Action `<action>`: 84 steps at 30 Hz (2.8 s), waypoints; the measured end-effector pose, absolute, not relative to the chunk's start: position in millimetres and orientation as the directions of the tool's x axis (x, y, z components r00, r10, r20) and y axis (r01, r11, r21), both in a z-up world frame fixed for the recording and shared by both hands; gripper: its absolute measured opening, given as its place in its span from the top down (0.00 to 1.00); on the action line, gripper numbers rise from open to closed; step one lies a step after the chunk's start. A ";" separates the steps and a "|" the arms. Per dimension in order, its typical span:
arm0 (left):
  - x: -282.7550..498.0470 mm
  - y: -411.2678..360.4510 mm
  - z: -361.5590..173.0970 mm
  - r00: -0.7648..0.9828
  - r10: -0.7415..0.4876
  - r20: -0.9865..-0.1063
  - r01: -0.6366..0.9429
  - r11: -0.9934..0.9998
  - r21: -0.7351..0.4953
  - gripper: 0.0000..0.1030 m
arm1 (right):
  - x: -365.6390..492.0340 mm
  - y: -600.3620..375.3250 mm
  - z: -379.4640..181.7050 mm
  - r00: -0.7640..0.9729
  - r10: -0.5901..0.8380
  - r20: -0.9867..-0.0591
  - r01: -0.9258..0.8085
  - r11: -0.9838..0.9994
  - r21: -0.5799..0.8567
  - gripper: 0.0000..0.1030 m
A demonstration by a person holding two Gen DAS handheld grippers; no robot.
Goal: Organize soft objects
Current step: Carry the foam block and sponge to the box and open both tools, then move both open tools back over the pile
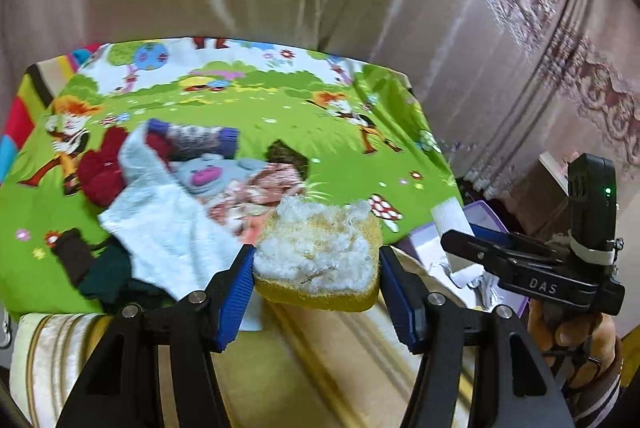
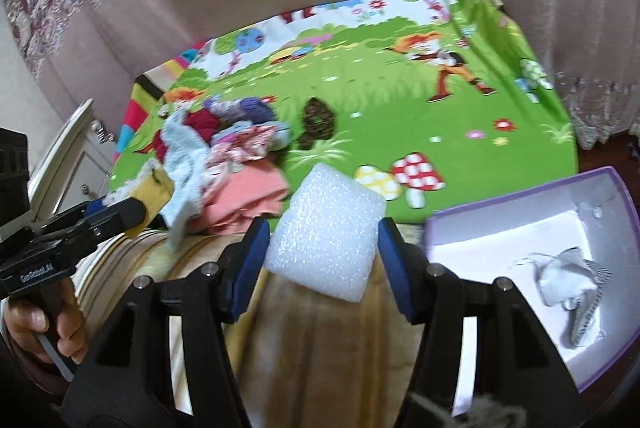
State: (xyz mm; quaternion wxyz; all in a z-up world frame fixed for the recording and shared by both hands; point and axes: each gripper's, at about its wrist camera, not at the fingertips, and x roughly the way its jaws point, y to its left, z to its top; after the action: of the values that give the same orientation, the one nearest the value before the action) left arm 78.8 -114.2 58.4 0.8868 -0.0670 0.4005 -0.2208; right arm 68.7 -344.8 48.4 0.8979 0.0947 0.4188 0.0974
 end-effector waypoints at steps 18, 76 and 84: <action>84.9 -248.9 57.8 0.464 -0.530 -0.709 0.540 0.804 -0.248 0.41 | 57.9 -448.4 52.8 0.691 -0.025 -0.722 0.143 0.984 0.102 0.41; 130.3 -145.7 47.9 0.575 -0.417 -0.703 0.319 0.906 -0.277 0.20 | 82.8 -369.6 73.8 0.709 0.085 -0.700 -0.055 0.996 0.065 0.19; 153.4 -89.8 24.6 0.555 -0.321 -0.767 0.194 0.947 -0.257 0.20 | 99.3 -330.5 65.9 0.681 0.140 -0.719 -0.138 0.989 0.062 0.19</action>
State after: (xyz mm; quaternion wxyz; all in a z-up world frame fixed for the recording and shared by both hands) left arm 153.4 -89.8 24.6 0.8790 -0.0712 0.4482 -0.1465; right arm 99.3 -330.5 65.9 0.9168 0.0016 0.3920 0.0758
